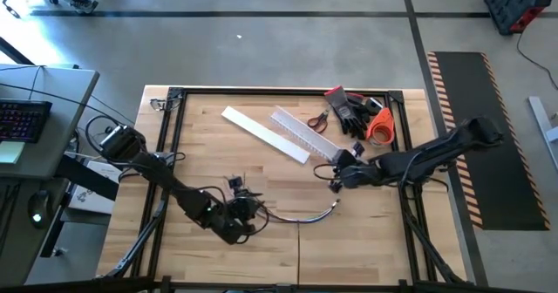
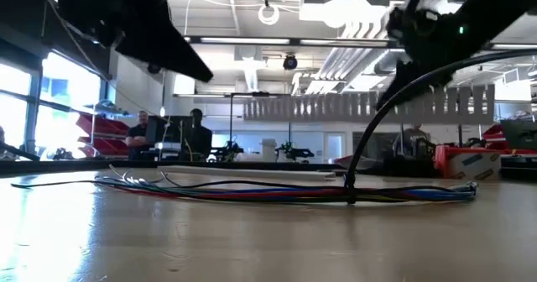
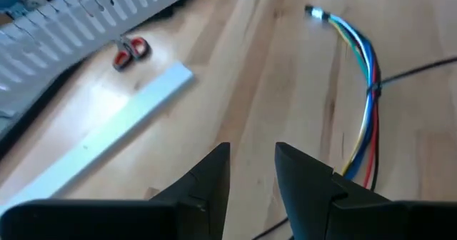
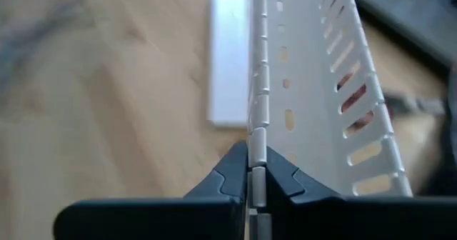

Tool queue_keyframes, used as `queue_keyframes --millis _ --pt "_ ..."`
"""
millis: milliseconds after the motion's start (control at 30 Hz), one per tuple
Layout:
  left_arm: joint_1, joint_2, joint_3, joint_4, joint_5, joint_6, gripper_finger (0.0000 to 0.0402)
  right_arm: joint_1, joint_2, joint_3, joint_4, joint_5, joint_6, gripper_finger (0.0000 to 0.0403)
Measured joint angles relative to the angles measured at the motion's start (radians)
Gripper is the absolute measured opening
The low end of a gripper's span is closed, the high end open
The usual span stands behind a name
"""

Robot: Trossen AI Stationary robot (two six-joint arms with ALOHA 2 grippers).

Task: Ziptie cables
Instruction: Move the white cable duct to the center of the table

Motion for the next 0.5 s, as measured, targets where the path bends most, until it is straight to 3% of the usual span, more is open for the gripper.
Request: queue_keyframes --millis 167,267,500 --pt "-0.033 -0.058 0.001 -0.007 -0.067 0.0 0.0094 0.045 0.051 0.031 0.261 -0.183 -0.217 0.0" --pt "-0.052 -0.071 0.001 -0.006 -0.105 0.0 0.0094 0.052 0.132 0.043 0.342 -0.266 -0.252 0.0" --pt "-0.061 -0.065 0.001 -0.018 -0.111 -0.016 0.0094 0.051 0.353 0.112 0.369 -0.286 -0.241 0.0"
